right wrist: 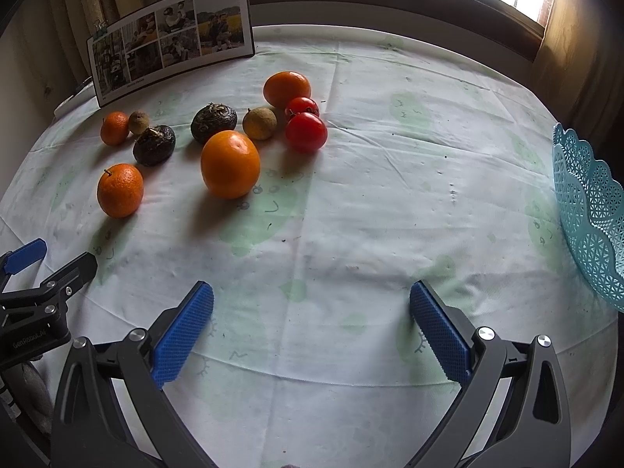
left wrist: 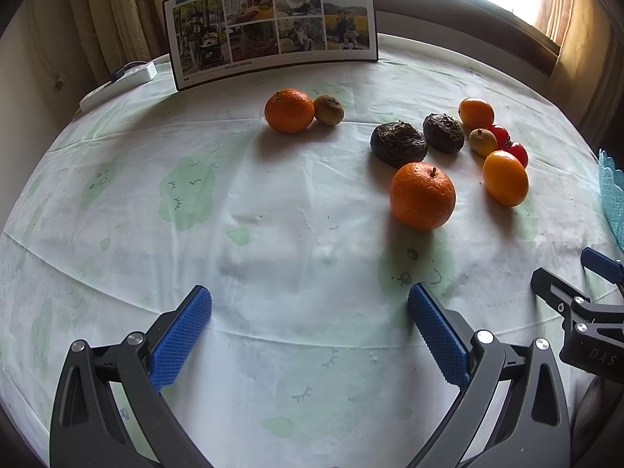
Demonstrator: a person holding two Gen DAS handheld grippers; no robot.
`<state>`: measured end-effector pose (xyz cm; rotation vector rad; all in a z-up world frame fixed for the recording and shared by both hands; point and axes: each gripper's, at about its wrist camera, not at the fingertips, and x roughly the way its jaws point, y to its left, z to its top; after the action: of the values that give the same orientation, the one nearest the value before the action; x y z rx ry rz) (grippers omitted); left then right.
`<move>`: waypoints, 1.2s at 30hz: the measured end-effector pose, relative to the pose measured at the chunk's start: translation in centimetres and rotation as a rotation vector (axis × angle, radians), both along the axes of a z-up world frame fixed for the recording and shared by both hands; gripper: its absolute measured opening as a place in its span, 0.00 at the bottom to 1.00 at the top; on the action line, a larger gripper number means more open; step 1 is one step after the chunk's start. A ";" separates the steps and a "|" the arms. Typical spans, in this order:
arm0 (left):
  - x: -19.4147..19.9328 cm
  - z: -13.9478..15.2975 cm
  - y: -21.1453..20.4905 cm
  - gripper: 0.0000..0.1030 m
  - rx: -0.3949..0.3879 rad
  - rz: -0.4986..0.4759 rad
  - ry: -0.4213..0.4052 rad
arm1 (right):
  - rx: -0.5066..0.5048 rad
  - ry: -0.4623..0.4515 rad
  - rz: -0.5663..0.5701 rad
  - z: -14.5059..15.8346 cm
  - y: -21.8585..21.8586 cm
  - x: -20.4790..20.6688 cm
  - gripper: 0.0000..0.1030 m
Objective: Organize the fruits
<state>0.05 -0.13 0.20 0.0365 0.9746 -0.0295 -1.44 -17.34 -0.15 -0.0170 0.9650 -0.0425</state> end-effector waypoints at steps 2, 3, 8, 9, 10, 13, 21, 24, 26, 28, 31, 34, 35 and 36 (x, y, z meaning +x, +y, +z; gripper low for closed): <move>0.2 0.0 0.0 0.95 -0.001 0.001 0.001 | 0.000 0.000 0.001 0.0 0.0 0.0 0.98; 0.4 0.0 0.0 0.95 -0.001 0.002 0.003 | 0.003 -0.001 0.001 0.0 0.0 0.0 0.98; 0.6 0.0 0.0 0.95 -0.001 0.004 0.004 | 0.005 -0.003 -0.001 0.0 0.0 -0.1 0.98; 0.6 0.0 0.1 0.95 -0.002 0.005 0.003 | 0.005 -0.004 -0.001 0.0 0.0 -0.2 0.98; 0.6 0.0 0.1 0.95 -0.002 0.006 0.002 | 0.005 -0.004 -0.002 0.1 0.0 -0.1 0.98; 0.5 0.0 0.1 0.95 0.001 0.009 -0.001 | 0.007 -0.005 -0.003 0.1 0.0 -0.1 0.98; 0.3 0.0 0.4 0.95 -0.010 -0.002 -0.002 | 0.001 -0.005 -0.009 0.1 0.1 0.0 0.98; 0.2 0.0 0.3 0.95 -0.008 -0.004 -0.001 | -0.001 -0.004 -0.015 0.0 0.0 0.0 0.98; 0.2 0.0 0.3 0.95 -0.008 -0.006 0.000 | -0.002 -0.004 -0.017 0.0 0.1 0.0 0.98; 0.2 0.1 0.3 0.95 -0.008 -0.007 0.000 | -0.002 -0.003 -0.017 0.0 0.1 0.1 0.98; 0.2 0.1 0.2 0.95 -0.008 -0.006 0.000 | -0.004 -0.002 -0.017 0.0 0.1 0.0 0.98; 0.3 0.1 0.1 0.95 -0.008 -0.006 0.000 | -0.004 -0.002 -0.017 0.0 0.1 0.1 0.98; 0.3 0.1 0.2 0.95 -0.007 -0.006 0.001 | -0.004 -0.002 -0.017 0.0 0.1 0.0 0.98; 0.3 0.1 0.1 0.95 -0.008 -0.006 0.001 | -0.004 -0.002 -0.017 0.0 0.1 0.1 0.98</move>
<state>0.34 0.01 0.25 0.0325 0.9749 -0.0390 -1.39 -17.21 -0.12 -0.0126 0.9627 -0.0604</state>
